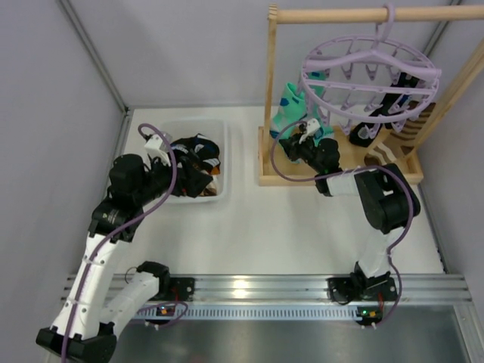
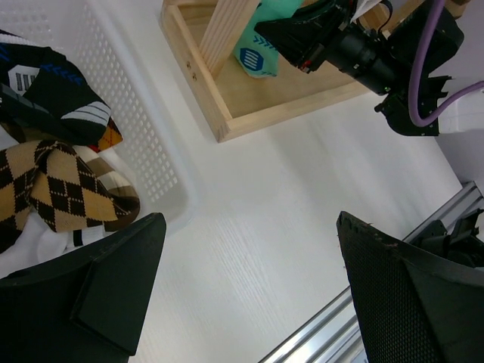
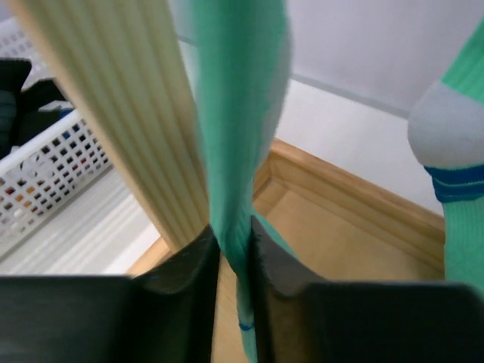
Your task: Remove the socks clipped to the hanger
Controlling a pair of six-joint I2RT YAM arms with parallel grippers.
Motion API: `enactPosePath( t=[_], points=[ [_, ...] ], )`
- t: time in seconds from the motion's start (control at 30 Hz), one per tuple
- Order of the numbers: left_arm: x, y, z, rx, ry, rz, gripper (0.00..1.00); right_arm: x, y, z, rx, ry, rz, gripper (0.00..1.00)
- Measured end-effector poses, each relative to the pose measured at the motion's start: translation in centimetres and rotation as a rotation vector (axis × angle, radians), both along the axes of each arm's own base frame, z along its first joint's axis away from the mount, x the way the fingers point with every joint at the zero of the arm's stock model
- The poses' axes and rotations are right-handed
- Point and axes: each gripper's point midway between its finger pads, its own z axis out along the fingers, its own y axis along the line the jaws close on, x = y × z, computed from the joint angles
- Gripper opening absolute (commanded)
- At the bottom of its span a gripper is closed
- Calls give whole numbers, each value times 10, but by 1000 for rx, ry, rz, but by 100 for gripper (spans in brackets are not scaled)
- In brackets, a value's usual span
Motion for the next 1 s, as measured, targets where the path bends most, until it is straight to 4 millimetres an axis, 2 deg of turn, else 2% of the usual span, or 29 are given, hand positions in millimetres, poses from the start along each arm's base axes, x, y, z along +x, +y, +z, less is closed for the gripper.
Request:
enactPosePath(
  t=[0.13, 0.3, 0.47, 0.6, 0.73, 0.83, 0.9, 1.0],
  points=[
    [1, -2, -2, 5, 7, -6, 98, -18, 2, -1, 44, -26, 38, 0],
    [4, -4, -7, 7, 28, -11, 98, -46, -4, 4, 89, -34, 52, 0],
    [7, -8, -2, -13, 46, -19, 98, -82, -13, 38, 163, -76, 65, 0],
    [12, -17, 15, -57, 50, -52, 98, -112, -20, 79, 230, -148, 89, 0],
    [12, -31, 29, -126, 45, -96, 98, -144, -28, 105, 264, -193, 117, 0],
    [14, -49, 39, -158, 32, -142, 98, -174, -35, 110, 277, -201, 137, 0],
    [12, -69, 45, -168, 24, -196, 98, -192, -38, 109, 277, -183, 157, 0],
    [8, -104, 52, -182, 8, -288, 98, -222, -41, 116, 286, -190, 199, 0]
  ],
)
